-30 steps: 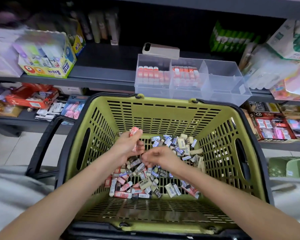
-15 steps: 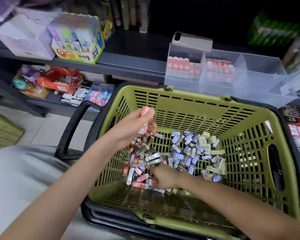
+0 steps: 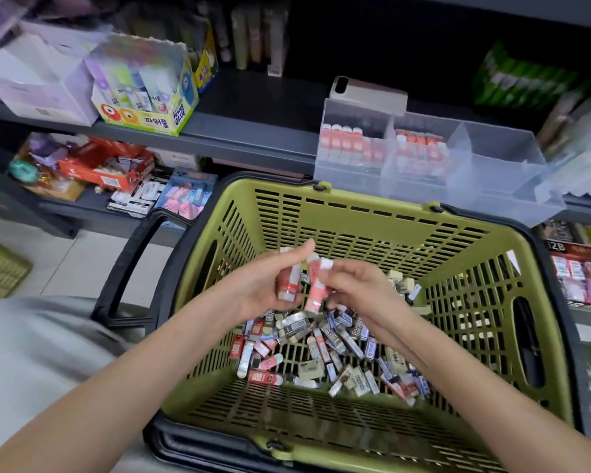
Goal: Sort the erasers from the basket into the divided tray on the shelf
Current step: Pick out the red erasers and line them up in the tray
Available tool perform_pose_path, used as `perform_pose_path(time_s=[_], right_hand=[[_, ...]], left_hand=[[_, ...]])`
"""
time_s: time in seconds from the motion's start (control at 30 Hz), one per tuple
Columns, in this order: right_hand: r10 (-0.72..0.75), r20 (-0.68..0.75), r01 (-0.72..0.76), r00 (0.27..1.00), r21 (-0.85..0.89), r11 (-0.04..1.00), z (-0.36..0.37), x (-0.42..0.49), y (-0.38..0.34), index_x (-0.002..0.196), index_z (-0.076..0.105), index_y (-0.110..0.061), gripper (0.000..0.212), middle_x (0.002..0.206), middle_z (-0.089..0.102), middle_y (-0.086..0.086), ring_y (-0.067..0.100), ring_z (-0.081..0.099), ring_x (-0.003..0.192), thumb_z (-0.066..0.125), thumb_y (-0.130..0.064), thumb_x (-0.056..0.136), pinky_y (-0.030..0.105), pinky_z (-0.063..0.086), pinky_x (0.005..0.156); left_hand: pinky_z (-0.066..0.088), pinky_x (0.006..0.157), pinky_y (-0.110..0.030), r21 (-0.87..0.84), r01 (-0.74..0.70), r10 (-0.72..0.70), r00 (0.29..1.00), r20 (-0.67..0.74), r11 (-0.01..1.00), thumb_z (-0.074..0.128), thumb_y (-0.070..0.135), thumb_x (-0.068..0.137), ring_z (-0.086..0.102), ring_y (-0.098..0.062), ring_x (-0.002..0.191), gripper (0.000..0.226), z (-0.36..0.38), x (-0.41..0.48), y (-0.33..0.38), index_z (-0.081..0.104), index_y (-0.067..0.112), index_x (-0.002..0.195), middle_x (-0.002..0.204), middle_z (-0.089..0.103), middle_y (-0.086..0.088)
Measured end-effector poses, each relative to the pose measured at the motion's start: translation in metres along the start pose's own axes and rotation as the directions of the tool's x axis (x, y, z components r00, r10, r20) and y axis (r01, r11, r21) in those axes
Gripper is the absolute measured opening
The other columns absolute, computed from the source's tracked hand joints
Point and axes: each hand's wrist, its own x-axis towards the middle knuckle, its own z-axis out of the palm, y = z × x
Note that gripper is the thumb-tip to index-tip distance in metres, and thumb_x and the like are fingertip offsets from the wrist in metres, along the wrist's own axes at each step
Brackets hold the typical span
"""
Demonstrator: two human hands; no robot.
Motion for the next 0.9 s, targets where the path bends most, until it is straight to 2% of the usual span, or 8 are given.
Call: perform_pose_path(time_s=[0.1, 0.2, 0.27, 0.37, 0.5, 0.63, 0.77, 0.9], right_hand=[[-0.107, -0.014, 0.103, 0.994, -0.162, 0.981, 0.019, -0.002, -0.01, 0.096, 0.064, -0.005, 0.024, 0.085, 0.068, 0.013, 0.016, 0.063, 0.065, 0.075, -0.012, 0.076, 0.024, 0.055, 0.06], [-0.14, 0.028, 0.143, 0.99, -0.225, 0.964, 0.019, -0.004, -0.01, 0.102, 0.063, -0.008, 0.036, 0.089, 0.066, 0.008, 0.015, 0.065, 0.075, 0.078, -0.011, 0.07, 0.025, 0.056, 0.069], [-0.105, 0.067, 0.109, 0.992, -0.071, 0.991, 0.01, -0.006, -0.008, 0.109, 0.063, -0.007, 0.039, 0.096, 0.069, 0.012, 0.02, 0.068, 0.083, 0.074, -0.008, 0.072, 0.027, 0.055, 0.078], [-0.059, 0.027, 0.053, 0.998, 0.169, 0.984, -0.006, -0.008, 0.006, 0.107, 0.066, -0.001, 0.028, 0.088, 0.07, 0.016, 0.021, 0.068, 0.073, 0.061, -0.005, 0.08, 0.024, 0.056, 0.068], [0.104, 0.015, -0.103, 0.994, 0.325, 0.94, -0.011, -0.003, 0.036, 0.1, 0.062, 0.005, 0.02, 0.082, 0.062, 0.019, 0.02, 0.061, 0.063, 0.045, 0.008, 0.088, 0.027, 0.055, 0.061], [0.111, 0.018, -0.11, 0.994, 0.371, 0.922, -0.013, 0.014, 0.04, 0.109, 0.062, 0.005, 0.038, 0.082, 0.066, 0.017, 0.024, 0.064, 0.065, 0.036, 0.019, 0.084, 0.032, 0.057, 0.061], [0.233, -0.127, -0.258, 0.964, -0.239, 0.936, -0.021, 0.021, 0.054, 0.099, 0.068, 0.0, 0.026, 0.068, 0.067, 0.005, 0.014, 0.057, 0.053, 0.051, 0.009, 0.083, 0.024, 0.049, 0.051], [0.243, -0.15, -0.253, 0.958, -0.839, 0.482, -0.015, 0.02, 0.092, 0.093, 0.076, -0.015, 0.023, 0.079, 0.073, 0.0, 0.007, 0.058, 0.056, 0.066, -0.034, 0.085, 0.019, 0.05, 0.058]], left_hand=[[0.054, 0.064, -0.029, -0.069, -0.003, 0.012, 0.991, 0.13, 0.998, 0.076, 0.045, 0.066, 0.06, -0.016, 0.064, 0.06, 0.006, -0.002, -0.003, 0.06, 0.008, 0.111, 0.084, 0.064, -0.005], [0.051, 0.053, -0.025, -0.088, 0.012, -0.007, 0.998, 0.058, 0.996, 0.08, 0.041, 0.058, 0.054, -0.013, 0.057, 0.052, 0.005, -0.003, -0.004, 0.063, 0.012, 0.097, 0.073, 0.063, -0.002], [0.042, 0.04, -0.017, -0.14, 0.059, -0.06, 0.998, 0.003, 0.988, 0.079, 0.04, 0.062, 0.048, -0.011, 0.052, 0.046, 0.004, -0.002, -0.004, 0.062, 0.01, 0.092, 0.069, 0.06, -0.003], [0.035, 0.03, -0.013, -0.247, 0.117, -0.128, 0.991, -0.028, 0.962, 0.074, 0.034, 0.068, 0.051, -0.011, 0.048, 0.04, 0.003, 0.0, -0.004, 0.059, 0.005, 0.091, 0.066, 0.06, -0.007], [0.029, 0.027, -0.013, -0.29, 0.069, -0.048, 0.996, 0.079, 0.955, 0.075, 0.03, 0.065, 0.054, -0.013, 0.048, 0.032, 0.005, -0.002, 0.002, 0.059, 0.009, 0.082, 0.066, 0.059, -0.009], [0.027, 0.027, -0.013, -0.231, 0.051, -0.031, 0.996, 0.089, 0.972, 0.072, 0.033, 0.068, 0.053, -0.012, 0.049, 0.034, 0.004, -0.001, 0.004, 0.058, 0.01, 0.088, 0.067, 0.058, -0.007], [0.027, 0.03, -0.012, -0.277, 0.084, -0.072, 0.996, 0.053, 0.957, 0.072, 0.041, 0.07, 0.046, -0.008, 0.045, 0.036, -0.001, 0.0, 0.004, 0.065, 0.009, 0.085, 0.062, 0.052, -0.001], [0.029, 0.03, -0.013, -0.343, 0.082, -0.091, 0.996, -0.01, 0.936, 0.078, 0.027, 0.065, 0.045, -0.008, 0.042, 0.031, -0.005, 0.0, 0.006, 0.058, 0.008, 0.081, 0.062, 0.054, -0.002]])
